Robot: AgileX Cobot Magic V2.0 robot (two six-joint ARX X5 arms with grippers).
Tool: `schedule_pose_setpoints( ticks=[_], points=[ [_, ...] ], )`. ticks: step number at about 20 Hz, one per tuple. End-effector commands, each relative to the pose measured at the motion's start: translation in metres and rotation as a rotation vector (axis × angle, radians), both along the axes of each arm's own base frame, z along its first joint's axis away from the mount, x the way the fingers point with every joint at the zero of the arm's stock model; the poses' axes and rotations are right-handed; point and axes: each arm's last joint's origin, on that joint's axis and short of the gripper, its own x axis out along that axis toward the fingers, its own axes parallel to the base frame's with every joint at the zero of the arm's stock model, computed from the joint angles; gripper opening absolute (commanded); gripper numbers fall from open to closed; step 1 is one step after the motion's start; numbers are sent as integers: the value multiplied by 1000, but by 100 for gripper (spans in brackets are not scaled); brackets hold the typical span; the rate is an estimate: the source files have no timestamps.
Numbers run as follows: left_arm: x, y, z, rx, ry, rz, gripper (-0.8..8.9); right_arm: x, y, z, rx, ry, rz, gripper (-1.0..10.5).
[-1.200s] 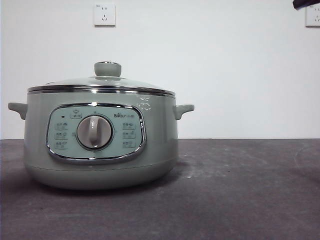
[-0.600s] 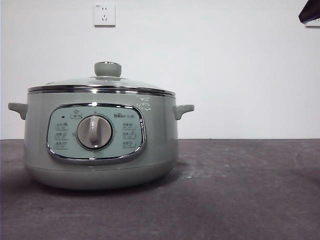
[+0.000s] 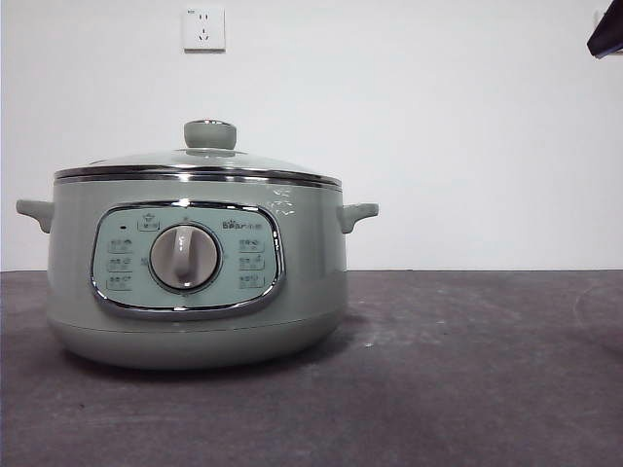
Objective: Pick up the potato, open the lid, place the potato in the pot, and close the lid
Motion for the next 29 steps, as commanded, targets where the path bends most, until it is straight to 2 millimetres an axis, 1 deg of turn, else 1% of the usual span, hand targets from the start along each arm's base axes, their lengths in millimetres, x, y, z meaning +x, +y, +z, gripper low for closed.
schedule_pose_setpoints(
  ticks=[1,5,8,10,29],
  points=[
    [3,4,-21,12,-15,24,-3,0,0,-1,10,3,-8,2],
    [8,10,-53,11,44,61,-3,0,0,-1,10,3,-8,2],
    [11,11,-70,-4,91,76,-3,0,0,-1,10,3,-8,2],
    [12,11,-79,-30,124,49,-3,0,0,-1,10,3,-8,2],
    [12,11,-79,-33,125,41,-3,0,0,-1,11,4,-4,2]
  ],
)
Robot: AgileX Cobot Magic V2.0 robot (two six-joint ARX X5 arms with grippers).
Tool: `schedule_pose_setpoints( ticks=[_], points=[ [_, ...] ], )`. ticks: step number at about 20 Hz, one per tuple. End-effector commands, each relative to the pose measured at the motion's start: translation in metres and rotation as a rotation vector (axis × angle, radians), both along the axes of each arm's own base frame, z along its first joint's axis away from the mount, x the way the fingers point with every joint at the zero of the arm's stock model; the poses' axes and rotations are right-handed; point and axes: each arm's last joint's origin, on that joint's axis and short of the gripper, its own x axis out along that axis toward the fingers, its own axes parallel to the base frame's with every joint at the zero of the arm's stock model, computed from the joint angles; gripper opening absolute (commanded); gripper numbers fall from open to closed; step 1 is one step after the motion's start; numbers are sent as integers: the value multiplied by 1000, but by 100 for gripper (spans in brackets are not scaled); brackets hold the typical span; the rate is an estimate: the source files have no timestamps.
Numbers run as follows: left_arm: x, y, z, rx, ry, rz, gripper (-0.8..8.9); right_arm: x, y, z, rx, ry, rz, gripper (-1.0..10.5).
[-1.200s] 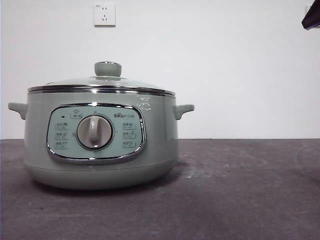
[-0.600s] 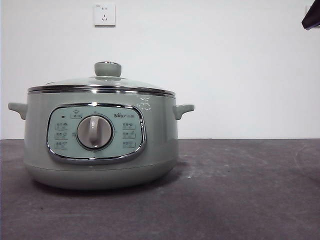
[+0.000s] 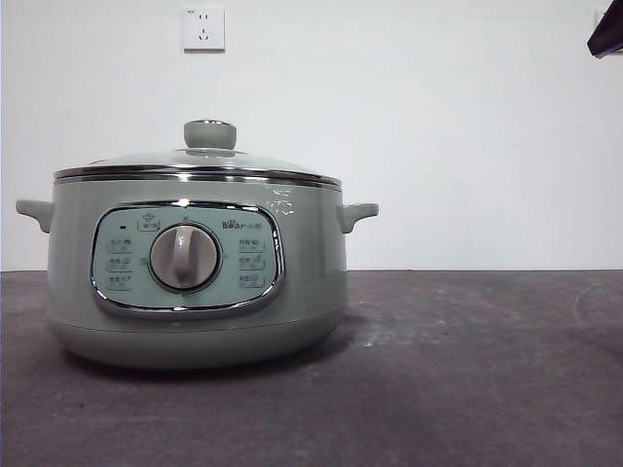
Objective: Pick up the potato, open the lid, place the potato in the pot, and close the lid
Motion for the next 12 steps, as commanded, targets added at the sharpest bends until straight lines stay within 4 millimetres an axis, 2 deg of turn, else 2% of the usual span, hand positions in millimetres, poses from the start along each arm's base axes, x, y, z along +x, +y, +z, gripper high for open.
schedule_pose_setpoints(
  ticks=[1,4,6,12],
  points=[
    [1,0,-5,-7,8,-1,-3,-3,-3,0,-7,-15,-5,2],
    [1,0,-5,-7,8,-1,-3,-8,-18,-2,-55,-65,-81,2],
    [1,0,-4,-7,8,-1,-3,-10,-29,-11,-31,-72,-122,2],
    [1,0,-5,-7,8,-1,-3,-12,-49,-64,23,-232,-121,2]
  ],
)
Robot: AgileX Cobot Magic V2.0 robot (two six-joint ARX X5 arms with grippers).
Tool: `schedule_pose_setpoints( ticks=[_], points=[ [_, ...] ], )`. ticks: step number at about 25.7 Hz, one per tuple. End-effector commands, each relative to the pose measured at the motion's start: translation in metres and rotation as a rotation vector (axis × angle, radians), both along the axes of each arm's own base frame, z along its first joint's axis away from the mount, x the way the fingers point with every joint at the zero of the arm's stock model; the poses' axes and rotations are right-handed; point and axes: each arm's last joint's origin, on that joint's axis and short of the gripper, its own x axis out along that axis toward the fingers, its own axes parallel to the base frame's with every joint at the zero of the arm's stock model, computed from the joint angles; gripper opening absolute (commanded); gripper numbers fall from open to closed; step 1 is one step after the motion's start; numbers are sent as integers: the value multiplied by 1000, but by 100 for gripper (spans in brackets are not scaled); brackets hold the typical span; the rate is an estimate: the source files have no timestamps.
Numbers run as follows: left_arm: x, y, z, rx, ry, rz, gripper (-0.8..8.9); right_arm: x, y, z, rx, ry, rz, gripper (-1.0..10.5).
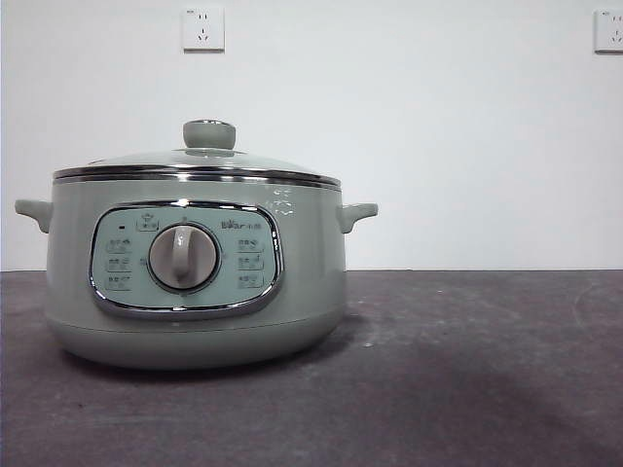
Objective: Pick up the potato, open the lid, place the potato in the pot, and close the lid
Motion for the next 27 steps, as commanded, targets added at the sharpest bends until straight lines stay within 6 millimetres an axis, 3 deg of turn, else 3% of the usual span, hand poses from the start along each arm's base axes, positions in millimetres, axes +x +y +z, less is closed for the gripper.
schedule_pose_setpoints(
  ticks=[1,5,11,27],
  points=[
    [1,0,-5,-7,8,-1,-3,0,-3,-26,-6,-54,-8,2],
    [1,0,-4,-7,8,-1,-3,1,-5,-55,-2,-78,-25,2],
    [1,0,-5,-7,8,-1,-3,0,-5,-83,20,-43,-29,2],
    [1,0,-4,-7,8,-1,-3,-1,-5,-85,26,-26,-38,2]
  ],
)
